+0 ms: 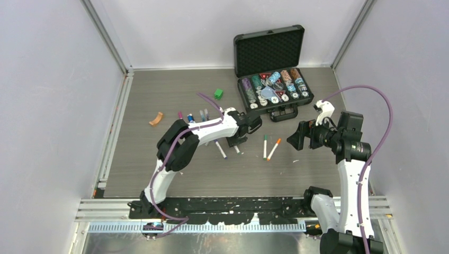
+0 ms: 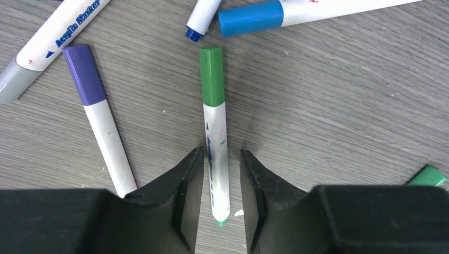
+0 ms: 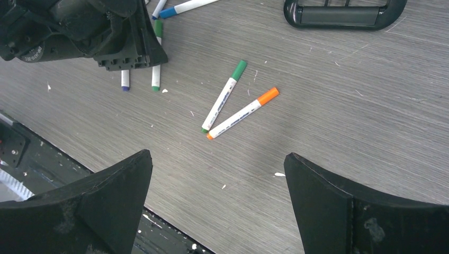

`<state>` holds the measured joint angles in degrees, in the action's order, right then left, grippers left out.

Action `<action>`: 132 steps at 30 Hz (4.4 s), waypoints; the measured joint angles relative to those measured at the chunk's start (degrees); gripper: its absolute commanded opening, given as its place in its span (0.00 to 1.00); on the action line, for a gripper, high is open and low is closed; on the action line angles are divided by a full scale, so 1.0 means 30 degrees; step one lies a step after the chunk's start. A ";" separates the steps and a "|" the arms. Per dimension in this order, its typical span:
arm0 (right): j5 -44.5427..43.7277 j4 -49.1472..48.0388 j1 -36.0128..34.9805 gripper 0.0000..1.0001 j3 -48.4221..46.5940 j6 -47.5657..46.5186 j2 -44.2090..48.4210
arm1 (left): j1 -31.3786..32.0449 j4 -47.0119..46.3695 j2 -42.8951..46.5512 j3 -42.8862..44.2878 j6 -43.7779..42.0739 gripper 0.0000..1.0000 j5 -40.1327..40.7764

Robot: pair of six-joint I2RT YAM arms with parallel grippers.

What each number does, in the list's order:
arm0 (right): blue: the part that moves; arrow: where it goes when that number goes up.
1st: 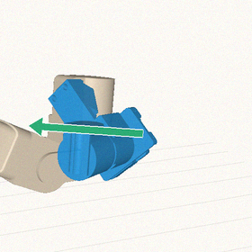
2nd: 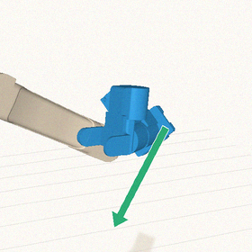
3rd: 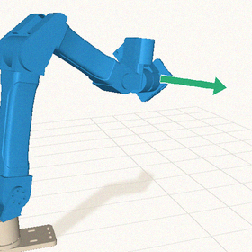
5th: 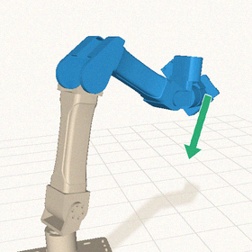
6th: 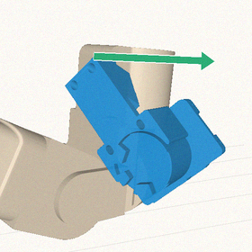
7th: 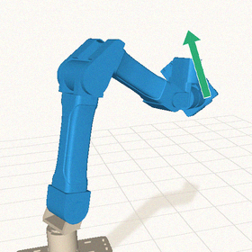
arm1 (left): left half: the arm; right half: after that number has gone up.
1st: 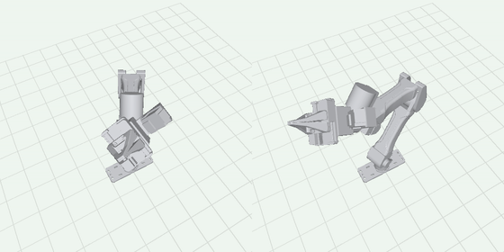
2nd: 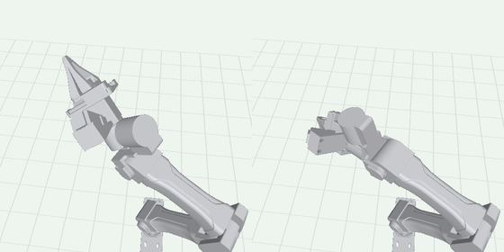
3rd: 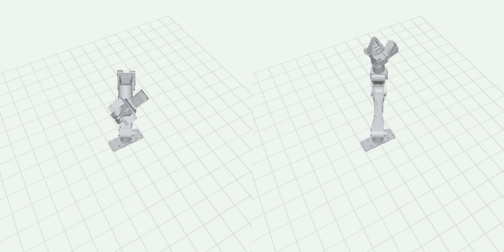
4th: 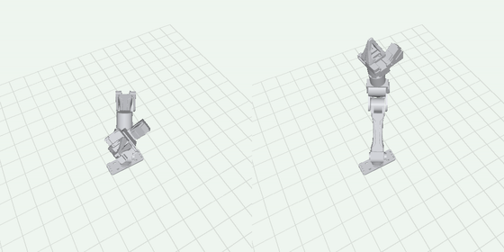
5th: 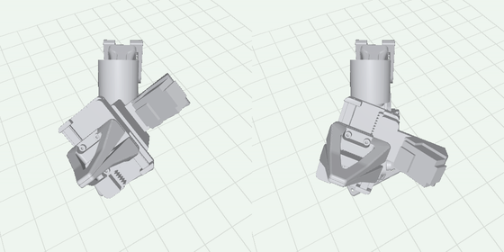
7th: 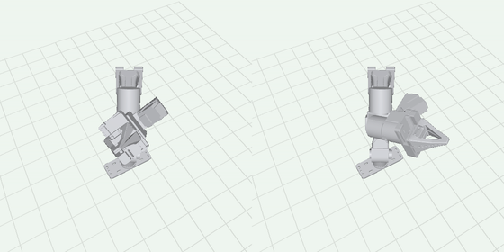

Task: Open the pen caps
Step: Pick up the pen from the center of the board.

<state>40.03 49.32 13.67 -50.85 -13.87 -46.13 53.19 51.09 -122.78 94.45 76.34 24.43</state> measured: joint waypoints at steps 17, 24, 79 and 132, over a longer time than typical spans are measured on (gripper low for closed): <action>0.0794 0.0233 0.0000 1.00 -0.0015 -0.0211 -0.0459 | -0.0044 -0.1107 0.0619 -0.1209 -0.0306 0.01 -0.0066; 0.1413 0.0408 0.0000 1.00 -0.0015 -0.0299 -0.0714 | -0.0117 -0.1967 0.1151 -0.1953 -0.0663 0.00 -0.0357; 0.7344 -1.0142 -0.4852 0.56 0.2820 1.2531 -0.8051 | 0.0896 -1.9402 0.8837 -1.0083 0.0146 0.00 -0.6339; 0.6258 -0.3344 -0.5515 0.00 0.0787 0.4007 -0.5756 | 0.1027 -2.7248 1.6123 -1.6830 -0.7031 1.00 -0.6193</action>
<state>58.81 39.29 -2.87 -48.49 -1.85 -63.40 56.27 -30.65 -74.41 43.97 55.24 5.85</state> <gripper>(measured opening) 0.205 0.994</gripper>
